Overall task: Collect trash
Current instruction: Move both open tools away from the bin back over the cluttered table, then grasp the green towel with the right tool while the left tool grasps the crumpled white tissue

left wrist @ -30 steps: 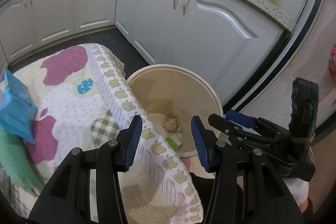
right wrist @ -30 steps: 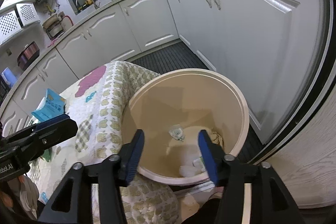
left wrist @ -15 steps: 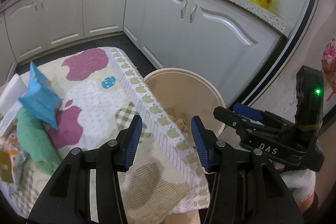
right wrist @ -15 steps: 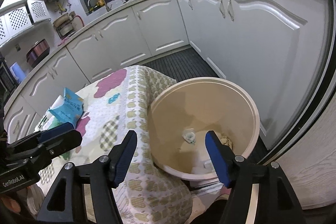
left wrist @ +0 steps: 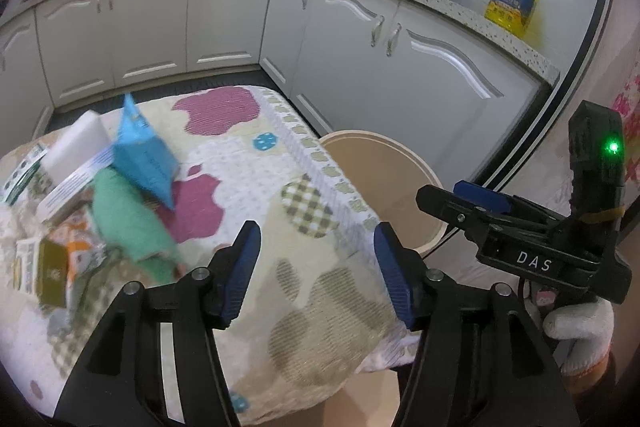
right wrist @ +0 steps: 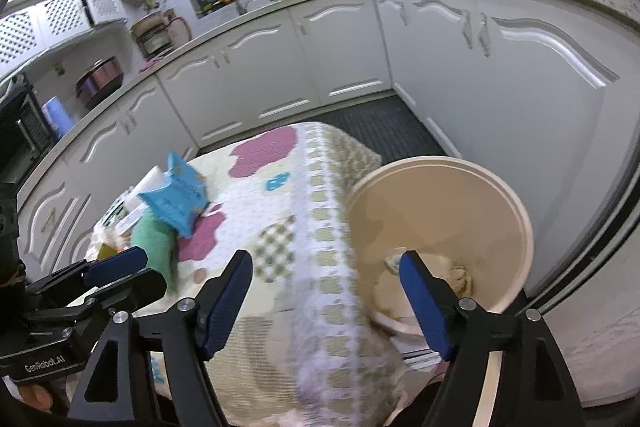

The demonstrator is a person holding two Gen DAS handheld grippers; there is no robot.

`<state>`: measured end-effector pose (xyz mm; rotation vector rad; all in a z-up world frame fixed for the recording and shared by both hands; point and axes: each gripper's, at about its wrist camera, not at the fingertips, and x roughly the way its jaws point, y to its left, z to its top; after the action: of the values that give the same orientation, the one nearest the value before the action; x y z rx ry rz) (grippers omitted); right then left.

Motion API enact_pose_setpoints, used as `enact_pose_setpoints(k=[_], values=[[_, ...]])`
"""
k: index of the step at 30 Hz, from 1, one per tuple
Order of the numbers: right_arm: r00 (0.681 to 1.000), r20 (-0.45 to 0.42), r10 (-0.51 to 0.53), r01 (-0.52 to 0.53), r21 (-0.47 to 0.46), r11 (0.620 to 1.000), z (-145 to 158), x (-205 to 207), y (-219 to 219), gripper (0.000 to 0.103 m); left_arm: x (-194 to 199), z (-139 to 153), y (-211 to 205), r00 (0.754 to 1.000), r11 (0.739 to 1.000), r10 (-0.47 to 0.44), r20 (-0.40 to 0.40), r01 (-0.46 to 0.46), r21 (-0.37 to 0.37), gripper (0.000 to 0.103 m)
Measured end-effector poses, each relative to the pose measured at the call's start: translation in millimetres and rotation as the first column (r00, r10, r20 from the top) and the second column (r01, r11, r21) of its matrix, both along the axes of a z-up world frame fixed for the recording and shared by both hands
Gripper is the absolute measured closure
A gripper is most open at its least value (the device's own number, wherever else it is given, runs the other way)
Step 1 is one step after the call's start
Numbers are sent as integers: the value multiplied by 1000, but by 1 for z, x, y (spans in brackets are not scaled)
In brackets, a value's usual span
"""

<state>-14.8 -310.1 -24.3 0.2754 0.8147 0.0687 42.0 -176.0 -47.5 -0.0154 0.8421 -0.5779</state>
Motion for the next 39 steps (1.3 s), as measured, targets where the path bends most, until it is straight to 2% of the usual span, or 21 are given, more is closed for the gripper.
enact_pose_setpoints(k=[8,14,18,25,30,39], values=[[994,1,112,-112,-28,993,3,5,49,27,-11,1,59,997,998,69,-23,-69,-14,44],[984,-10,177,-177,-29,984,-2,13,78,27,-18,2,123,985,985,171,-34,-171,-10,44],[979,-15,205,-205,-24,978,-4,18,94,27,-21,1,168,966,967,256,-35,-256,7,44],[961,-17,277,-277,3,961,-7,32,125,27,-14,-11,237,920,922,386,-74,-387,3,44],[947,-34,321,-320,26,947,-14,47,149,27,0,-16,261,904,907,420,-84,-421,-5,39],[932,-68,356,-351,71,934,-31,75,179,27,46,-38,270,898,903,430,-89,-430,28,39]])
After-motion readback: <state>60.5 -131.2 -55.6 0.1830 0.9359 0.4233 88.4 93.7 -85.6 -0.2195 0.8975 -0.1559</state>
